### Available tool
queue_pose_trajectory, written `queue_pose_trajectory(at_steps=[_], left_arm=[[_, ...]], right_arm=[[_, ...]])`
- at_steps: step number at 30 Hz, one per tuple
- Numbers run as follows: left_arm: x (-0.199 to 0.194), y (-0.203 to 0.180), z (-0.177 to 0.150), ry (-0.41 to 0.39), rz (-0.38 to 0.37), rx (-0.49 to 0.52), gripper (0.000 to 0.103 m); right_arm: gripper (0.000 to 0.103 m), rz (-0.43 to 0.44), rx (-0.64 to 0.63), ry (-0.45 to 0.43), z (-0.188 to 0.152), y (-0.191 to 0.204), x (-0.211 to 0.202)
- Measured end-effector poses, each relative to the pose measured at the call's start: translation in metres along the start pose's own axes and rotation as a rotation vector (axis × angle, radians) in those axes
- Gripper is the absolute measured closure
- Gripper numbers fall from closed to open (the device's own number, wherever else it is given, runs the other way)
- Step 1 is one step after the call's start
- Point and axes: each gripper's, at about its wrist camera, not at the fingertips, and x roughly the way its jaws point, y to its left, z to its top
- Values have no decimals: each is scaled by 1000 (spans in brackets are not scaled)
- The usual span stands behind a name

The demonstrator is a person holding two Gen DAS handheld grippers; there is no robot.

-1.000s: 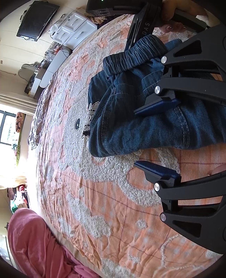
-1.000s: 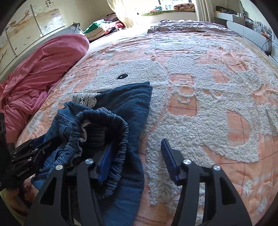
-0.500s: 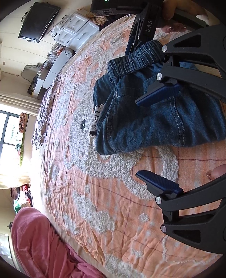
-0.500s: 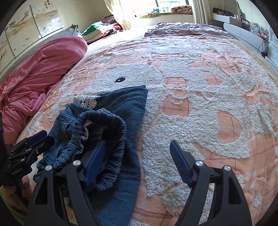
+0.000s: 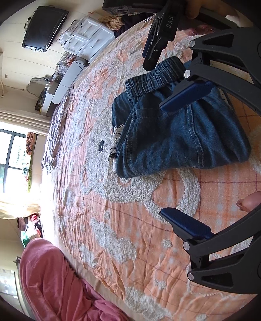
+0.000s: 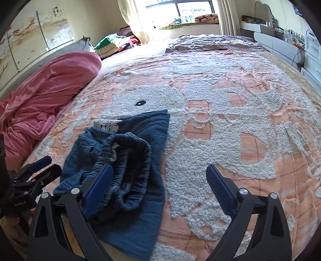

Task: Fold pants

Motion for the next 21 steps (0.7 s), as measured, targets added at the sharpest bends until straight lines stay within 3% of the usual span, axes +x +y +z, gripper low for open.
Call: queue_pose_trajectory(at_steps=[15,21], left_arm=[[-40,-5,-9,-51,7,-15,10],[-61,-4,-28,-51,19,-33,10]], right_arm=[[5,-18,-24,-62,-9,17,-50],[5,-4,-40,-81,-23,21,-73]])
